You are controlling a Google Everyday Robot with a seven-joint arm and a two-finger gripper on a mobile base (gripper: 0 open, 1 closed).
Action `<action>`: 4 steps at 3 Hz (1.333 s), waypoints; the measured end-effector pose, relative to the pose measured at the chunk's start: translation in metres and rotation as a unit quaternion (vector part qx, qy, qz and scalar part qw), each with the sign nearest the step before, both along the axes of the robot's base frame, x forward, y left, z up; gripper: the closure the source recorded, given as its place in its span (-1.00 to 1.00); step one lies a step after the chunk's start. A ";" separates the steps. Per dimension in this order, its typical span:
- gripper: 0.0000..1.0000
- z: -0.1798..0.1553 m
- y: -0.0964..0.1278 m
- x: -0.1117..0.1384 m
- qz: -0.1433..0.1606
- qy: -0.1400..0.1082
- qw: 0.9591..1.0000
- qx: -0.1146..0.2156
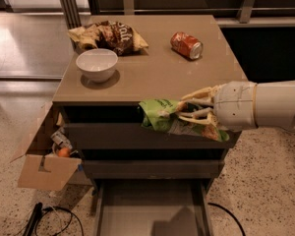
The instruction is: Pick green rice chip bag from bottom drawer and place on counter
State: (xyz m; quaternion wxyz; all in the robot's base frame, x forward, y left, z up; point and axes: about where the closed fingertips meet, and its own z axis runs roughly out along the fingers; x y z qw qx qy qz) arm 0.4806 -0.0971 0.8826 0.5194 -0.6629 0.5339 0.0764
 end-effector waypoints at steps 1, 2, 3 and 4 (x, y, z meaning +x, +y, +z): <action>1.00 0.000 0.002 0.005 -0.002 0.002 1.000 0.001; 1.00 0.006 0.005 0.030 -0.006 -0.006 1.000 -0.005; 1.00 0.022 0.017 0.064 0.002 -0.024 1.000 -0.018; 1.00 0.044 0.026 0.089 0.008 -0.048 0.998 -0.040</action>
Offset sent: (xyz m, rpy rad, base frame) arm 0.0745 0.0122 0.0193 -0.0304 -0.0507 -0.0143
